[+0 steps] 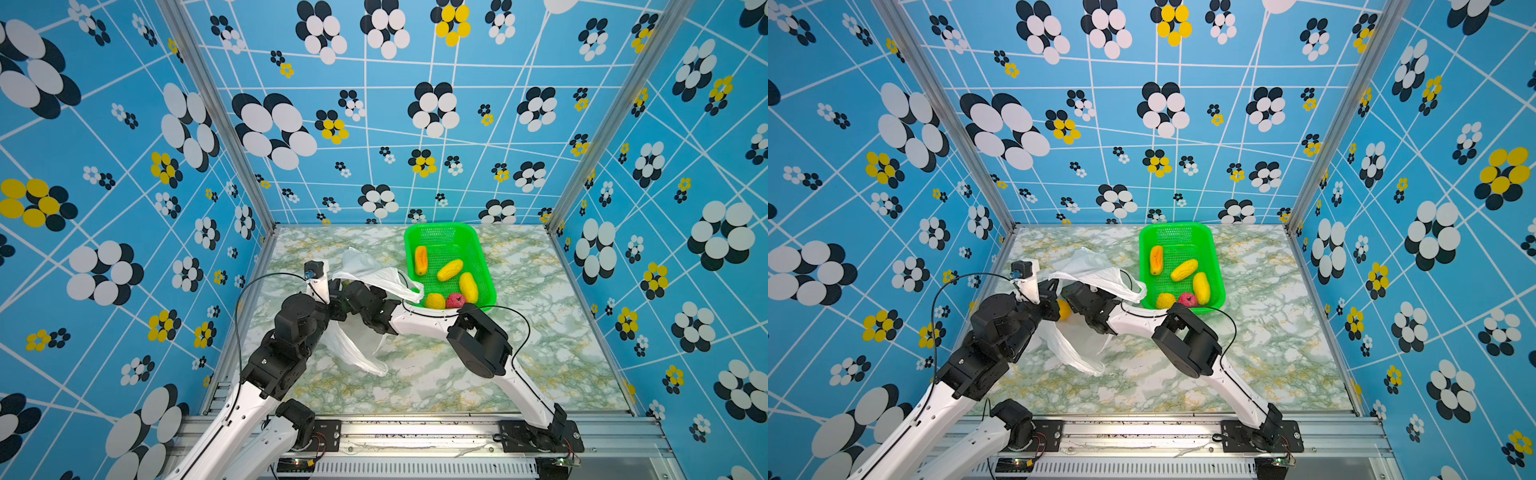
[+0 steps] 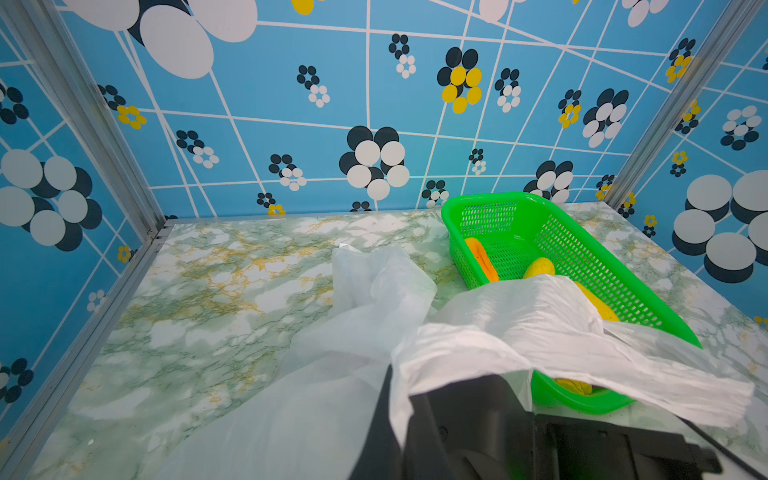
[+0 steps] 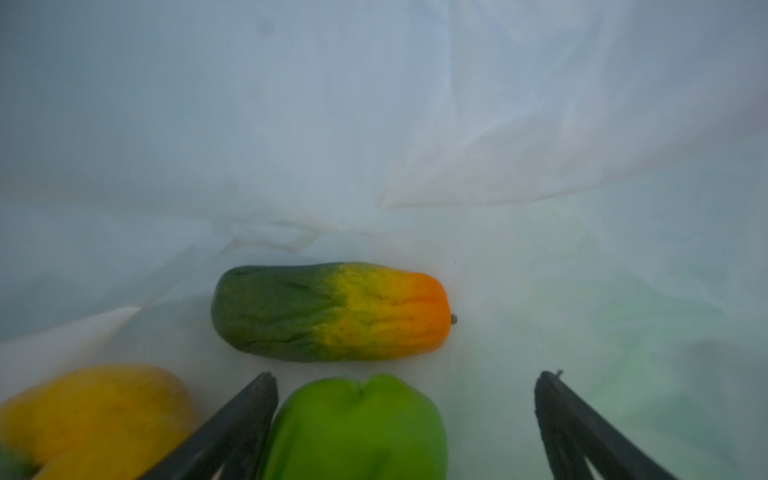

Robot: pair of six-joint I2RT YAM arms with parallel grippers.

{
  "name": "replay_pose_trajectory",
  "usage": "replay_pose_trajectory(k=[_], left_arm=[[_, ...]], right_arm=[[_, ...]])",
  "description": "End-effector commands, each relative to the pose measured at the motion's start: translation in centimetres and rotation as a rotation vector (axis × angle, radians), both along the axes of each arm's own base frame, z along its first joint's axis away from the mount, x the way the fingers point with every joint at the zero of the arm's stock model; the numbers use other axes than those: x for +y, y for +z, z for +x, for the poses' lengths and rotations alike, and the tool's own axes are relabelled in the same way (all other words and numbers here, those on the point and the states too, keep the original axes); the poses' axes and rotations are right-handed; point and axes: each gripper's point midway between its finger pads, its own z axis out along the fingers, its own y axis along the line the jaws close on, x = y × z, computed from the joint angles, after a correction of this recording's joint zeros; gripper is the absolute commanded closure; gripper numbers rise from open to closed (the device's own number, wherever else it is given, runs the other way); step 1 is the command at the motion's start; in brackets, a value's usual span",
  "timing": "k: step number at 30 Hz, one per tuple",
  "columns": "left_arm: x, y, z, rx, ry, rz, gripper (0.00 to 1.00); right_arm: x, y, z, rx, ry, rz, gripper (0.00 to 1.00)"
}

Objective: Untie the knot of the plastic bag and take out the fruit
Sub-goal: 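Close the right gripper on the green fruit and lift it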

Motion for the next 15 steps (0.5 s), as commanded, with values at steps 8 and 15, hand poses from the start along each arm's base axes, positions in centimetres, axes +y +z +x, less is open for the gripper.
replay_pose_trajectory(k=[8,15], left_arm=[[-0.2,-0.2,-0.2,0.001,-0.013,-0.015,1.00],[-0.2,-0.1,-0.3,-0.002,-0.011,-0.016,1.00]], right_arm=[[1.6,-3.6,-1.8,0.112,0.137,0.050,0.01],[1.9,-4.2,-1.5,0.122,0.136,0.029,0.17]])
